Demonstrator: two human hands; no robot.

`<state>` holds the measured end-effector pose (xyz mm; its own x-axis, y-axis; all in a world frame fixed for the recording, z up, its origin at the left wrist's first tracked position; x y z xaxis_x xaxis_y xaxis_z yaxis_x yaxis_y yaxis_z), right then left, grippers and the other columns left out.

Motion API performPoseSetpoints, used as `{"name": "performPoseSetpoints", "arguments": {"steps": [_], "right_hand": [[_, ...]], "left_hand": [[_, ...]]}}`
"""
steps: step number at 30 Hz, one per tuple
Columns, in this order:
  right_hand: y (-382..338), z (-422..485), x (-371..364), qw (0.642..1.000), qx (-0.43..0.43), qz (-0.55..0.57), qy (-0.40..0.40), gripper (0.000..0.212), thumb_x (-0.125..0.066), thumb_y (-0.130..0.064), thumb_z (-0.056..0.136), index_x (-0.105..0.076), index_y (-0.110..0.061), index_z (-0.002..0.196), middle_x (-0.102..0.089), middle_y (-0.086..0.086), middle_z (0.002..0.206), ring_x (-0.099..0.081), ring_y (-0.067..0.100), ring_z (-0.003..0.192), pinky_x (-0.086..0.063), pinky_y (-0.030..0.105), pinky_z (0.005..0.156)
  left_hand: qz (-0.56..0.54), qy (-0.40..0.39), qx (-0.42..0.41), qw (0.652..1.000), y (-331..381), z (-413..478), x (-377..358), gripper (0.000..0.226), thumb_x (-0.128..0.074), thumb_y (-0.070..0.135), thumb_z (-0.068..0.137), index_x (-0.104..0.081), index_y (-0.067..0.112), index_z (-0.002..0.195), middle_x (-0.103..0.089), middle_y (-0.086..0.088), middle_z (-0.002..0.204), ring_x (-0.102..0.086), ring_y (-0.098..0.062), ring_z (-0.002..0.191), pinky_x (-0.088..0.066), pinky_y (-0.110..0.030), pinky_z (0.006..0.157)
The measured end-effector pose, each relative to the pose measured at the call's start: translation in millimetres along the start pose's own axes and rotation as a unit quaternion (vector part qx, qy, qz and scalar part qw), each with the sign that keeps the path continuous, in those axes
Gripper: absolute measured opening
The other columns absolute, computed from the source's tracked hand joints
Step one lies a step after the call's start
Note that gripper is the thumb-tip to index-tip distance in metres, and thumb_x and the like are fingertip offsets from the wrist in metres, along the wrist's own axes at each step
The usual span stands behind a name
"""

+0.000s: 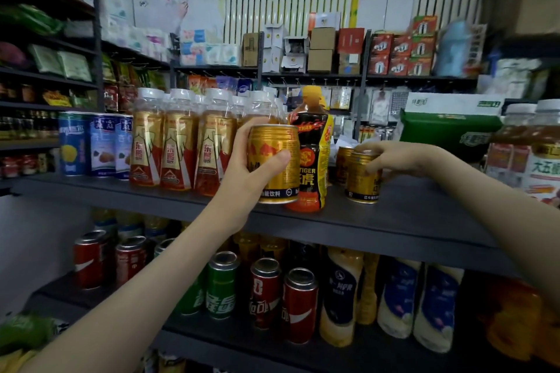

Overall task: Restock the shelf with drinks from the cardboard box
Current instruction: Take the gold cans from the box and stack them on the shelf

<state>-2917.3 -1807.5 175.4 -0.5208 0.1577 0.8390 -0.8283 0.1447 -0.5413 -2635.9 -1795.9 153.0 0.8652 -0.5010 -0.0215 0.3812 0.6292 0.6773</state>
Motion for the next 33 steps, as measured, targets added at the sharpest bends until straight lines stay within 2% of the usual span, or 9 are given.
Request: {"name": "performPoseSetpoints", "arguments": {"steps": [8,11,13,17,20,24,27,30,33], "right_hand": [[-4,16,6,0.993,-0.003,0.011,0.12,0.061,-0.078,-0.028,0.078,-0.052,-0.007,0.129,-0.059,0.01,0.114,-0.061,0.026,0.101,-0.057,0.042,0.083],[-8,26,0,0.991,-0.013,0.025,0.133,0.048,-0.078,-0.027,0.078,-0.059,0.0,0.113,-0.064,0.008,0.088,-0.064,0.02,0.078,-0.059,0.036,0.065],[-10,32,-2,0.989,-0.015,0.021,0.143,0.046,-0.08,-0.03,0.076,-0.06,0.0,0.105,-0.066,0.01,0.086,-0.064,0.02,0.072,-0.057,0.034,0.058],[-9,38,-3,0.988,-0.004,-0.012,0.156,0.051,-0.081,-0.04,0.072,-0.056,-0.004,0.099,-0.065,0.012,0.095,-0.066,0.026,0.084,-0.06,0.043,0.071],[-10,36,-4,0.99,0.008,-0.005,0.143,0.036,-0.078,-0.035,0.077,-0.055,-0.01,0.088,-0.063,0.009,0.093,-0.064,0.023,0.081,-0.059,0.04,0.07],[0,31,-1,0.993,-0.001,-0.018,0.114,0.059,-0.074,-0.04,0.08,-0.05,-0.008,0.123,-0.056,0.011,0.12,-0.057,0.028,0.109,-0.054,0.046,0.089],[-3,16,18,0.975,0.032,-0.064,0.21,0.075,-0.068,-0.047,0.082,-0.04,-0.007,0.14,-0.046,0.016,0.137,-0.049,0.032,0.12,-0.046,0.045,0.098],[-23,-25,29,0.943,0.122,0.095,0.294,0.047,-0.063,-0.041,0.088,-0.054,-0.012,0.123,-0.059,0.008,0.116,-0.058,0.023,0.102,-0.054,0.041,0.087],[-50,-73,24,0.923,0.222,0.209,0.233,0.024,-0.06,-0.036,0.092,-0.062,-0.016,0.106,-0.062,0.002,0.096,-0.06,0.018,0.089,-0.054,0.032,0.077]], "left_hand": [[0.005,-0.008,-0.003,1.0,-4,4,3,0.065,-0.072,0.04,0.069,-0.043,0.035,0.128,-0.057,-0.004,0.118,-0.062,-0.025,0.105,-0.054,-0.047,0.086],[0.013,-0.008,-0.01,1.0,-2,4,5,0.066,-0.071,0.041,0.068,-0.043,0.035,0.127,-0.057,-0.002,0.116,-0.063,-0.019,0.102,-0.055,-0.035,0.08],[0.015,0.0,-0.013,1.0,-1,5,8,0.064,-0.071,0.042,0.068,-0.045,0.037,0.126,-0.056,-0.004,0.12,-0.062,-0.021,0.105,-0.054,-0.037,0.082],[0.011,0.01,-0.015,1.0,-2,5,10,0.058,-0.071,0.041,0.07,-0.047,0.04,0.122,-0.055,-0.006,0.123,-0.059,-0.027,0.11,-0.053,-0.048,0.089],[0.007,0.014,-0.016,1.0,-2,4,7,0.064,-0.071,0.04,0.069,-0.045,0.034,0.127,-0.054,-0.007,0.124,-0.059,-0.027,0.111,-0.053,-0.046,0.089],[-0.001,0.01,-0.015,1.0,-3,2,-1,0.067,-0.071,0.038,0.069,-0.043,0.03,0.13,-0.056,-0.003,0.118,-0.06,-0.026,0.107,-0.055,-0.046,0.085],[0.017,0.003,-0.031,0.999,1,-1,-12,0.063,-0.07,0.039,0.07,-0.043,0.036,0.127,-0.056,0.004,0.115,-0.062,-0.015,0.103,-0.055,-0.038,0.085],[0.05,-0.025,-0.061,0.997,9,-6,-32,0.066,-0.069,0.038,0.075,-0.039,0.032,0.133,-0.052,0.007,0.123,-0.059,-0.011,0.109,-0.052,-0.033,0.087],[0.056,-0.061,-0.067,0.994,12,-9,-58,0.068,-0.069,0.033,0.08,-0.033,0.032,0.138,-0.053,0.018,0.124,-0.057,-0.008,0.111,-0.052,-0.03,0.088]]}}
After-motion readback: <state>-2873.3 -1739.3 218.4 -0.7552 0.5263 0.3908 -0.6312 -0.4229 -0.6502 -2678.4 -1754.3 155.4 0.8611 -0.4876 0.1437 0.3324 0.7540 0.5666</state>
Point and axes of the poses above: each hand's wrist, its own z-axis towards the middle knuckle, its own x-axis out of the back of the hand, y = z × x, the point moved 8 cm from there along z, towards the middle knuckle
